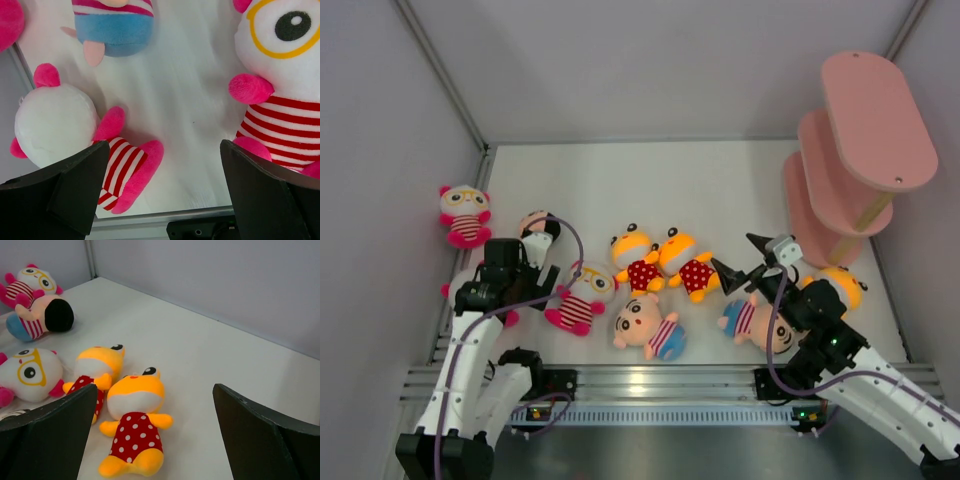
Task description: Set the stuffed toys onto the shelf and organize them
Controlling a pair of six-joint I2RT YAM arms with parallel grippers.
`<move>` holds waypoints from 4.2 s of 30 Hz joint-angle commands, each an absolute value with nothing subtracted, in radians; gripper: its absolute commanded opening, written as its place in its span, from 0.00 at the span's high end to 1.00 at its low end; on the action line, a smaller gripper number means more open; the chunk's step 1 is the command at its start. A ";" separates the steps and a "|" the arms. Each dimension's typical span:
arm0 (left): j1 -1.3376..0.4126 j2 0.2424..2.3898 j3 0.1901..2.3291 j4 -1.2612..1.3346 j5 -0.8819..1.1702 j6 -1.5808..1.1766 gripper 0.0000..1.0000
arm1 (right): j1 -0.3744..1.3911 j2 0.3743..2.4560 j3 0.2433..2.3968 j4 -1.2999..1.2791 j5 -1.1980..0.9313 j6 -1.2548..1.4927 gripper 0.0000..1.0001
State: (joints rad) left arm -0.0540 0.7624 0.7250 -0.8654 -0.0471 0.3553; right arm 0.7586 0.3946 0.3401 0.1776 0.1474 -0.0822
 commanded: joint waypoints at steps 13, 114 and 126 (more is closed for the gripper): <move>-0.049 1.075 1.158 -0.952 -0.418 0.334 0.02 | 0.773 0.526 0.488 0.163 0.127 -0.044 0.01; 0.270 1.216 1.657 -0.991 0.834 0.239 1.00 | 1.034 1.287 1.187 0.328 -0.183 -0.324 0.03; 0.213 1.216 1.704 -0.989 0.948 0.016 1.00 | 1.288 1.420 1.227 0.463 0.221 -0.456 0.07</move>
State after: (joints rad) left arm 0.2241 1.2179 1.6646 -1.0042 0.8886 0.1040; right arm 1.2575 1.3701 1.1473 0.3813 0.0376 -0.4465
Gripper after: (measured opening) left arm 0.045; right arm 0.944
